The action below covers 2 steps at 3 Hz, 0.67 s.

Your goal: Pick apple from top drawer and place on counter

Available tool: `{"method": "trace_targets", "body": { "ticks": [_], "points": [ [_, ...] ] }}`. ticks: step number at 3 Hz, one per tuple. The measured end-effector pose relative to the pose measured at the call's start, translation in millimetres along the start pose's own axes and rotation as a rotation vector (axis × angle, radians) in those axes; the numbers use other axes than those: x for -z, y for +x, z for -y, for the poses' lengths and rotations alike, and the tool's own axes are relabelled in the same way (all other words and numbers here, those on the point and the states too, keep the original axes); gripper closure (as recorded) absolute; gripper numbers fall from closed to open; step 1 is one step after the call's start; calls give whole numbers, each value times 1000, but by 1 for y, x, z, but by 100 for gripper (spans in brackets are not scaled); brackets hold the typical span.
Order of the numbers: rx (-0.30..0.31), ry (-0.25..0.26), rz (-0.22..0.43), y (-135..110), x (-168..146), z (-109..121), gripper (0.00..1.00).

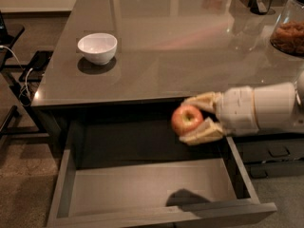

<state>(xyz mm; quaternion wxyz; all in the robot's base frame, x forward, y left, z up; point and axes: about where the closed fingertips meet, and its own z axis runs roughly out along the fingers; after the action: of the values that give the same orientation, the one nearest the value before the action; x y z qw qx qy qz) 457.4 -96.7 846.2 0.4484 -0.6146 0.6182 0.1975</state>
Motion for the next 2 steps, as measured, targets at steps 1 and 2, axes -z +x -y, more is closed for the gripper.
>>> {"method": "trace_targets", "body": {
  "ticks": [1, 2],
  "points": [
    [-47, 58, 78, -43, 7, 52, 100],
    [-132, 119, 190, -69, -6, 101, 100]
  ]
}}
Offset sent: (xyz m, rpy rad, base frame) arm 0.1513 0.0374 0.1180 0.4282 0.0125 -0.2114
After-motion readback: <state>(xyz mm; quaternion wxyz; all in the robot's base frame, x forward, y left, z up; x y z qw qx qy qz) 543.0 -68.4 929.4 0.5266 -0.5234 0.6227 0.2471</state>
